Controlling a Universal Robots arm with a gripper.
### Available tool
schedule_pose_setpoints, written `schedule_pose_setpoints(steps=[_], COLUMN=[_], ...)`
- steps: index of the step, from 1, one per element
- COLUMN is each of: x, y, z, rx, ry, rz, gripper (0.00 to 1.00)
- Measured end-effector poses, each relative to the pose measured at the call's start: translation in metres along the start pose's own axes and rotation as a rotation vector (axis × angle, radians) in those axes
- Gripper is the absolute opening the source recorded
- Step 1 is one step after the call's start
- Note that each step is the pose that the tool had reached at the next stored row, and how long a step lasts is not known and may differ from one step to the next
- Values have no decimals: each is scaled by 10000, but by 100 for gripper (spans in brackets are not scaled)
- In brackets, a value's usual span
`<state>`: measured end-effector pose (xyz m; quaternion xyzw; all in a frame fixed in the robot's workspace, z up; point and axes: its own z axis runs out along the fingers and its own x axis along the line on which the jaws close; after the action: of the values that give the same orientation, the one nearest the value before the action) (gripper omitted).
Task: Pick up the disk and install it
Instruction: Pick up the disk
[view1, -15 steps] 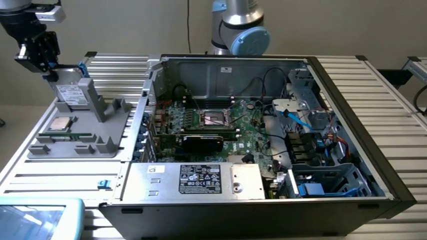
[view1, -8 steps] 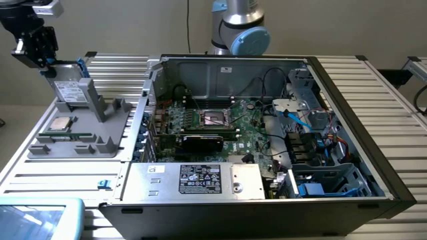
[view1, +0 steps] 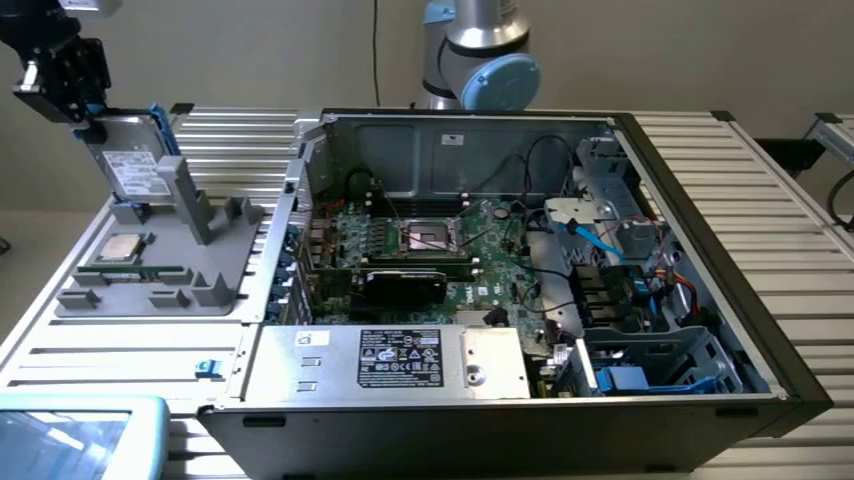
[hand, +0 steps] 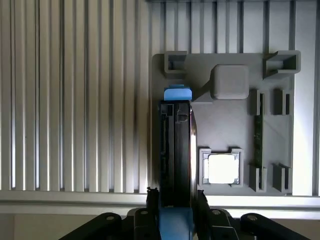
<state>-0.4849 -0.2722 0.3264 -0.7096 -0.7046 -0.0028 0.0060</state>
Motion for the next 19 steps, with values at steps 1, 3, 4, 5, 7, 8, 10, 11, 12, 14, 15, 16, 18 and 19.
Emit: schedule_pose_setpoints(steps=[1, 3, 4, 5, 7, 8, 10, 11, 12, 14, 15, 16, 18, 19], x=[0, 1, 1, 2, 3, 3, 4, 5, 5, 6, 7, 8, 9, 9], y=[1, 1, 1, 1, 0, 0, 0, 0, 0, 0, 1, 2, 3, 3], z=[-24, -80, -108, -137, -215, -260, -350, -397, -441, -533, -578, -625, -715, -741], rx=[0, 0, -1, -1, -1, -1, -1, 0, -1, 0, -1, -1, 0, -1], ry=[0, 0, 0, 0, 0, 0, 0, 0, 0, 0, 1, 0, 0, 0], rz=[0, 0, 0, 0, 0, 0, 0, 0, 0, 0, 0, 0, 0, -1], gripper=[37, 37, 37, 37, 37, 37, 37, 37, 37, 37, 37, 37, 37, 37])
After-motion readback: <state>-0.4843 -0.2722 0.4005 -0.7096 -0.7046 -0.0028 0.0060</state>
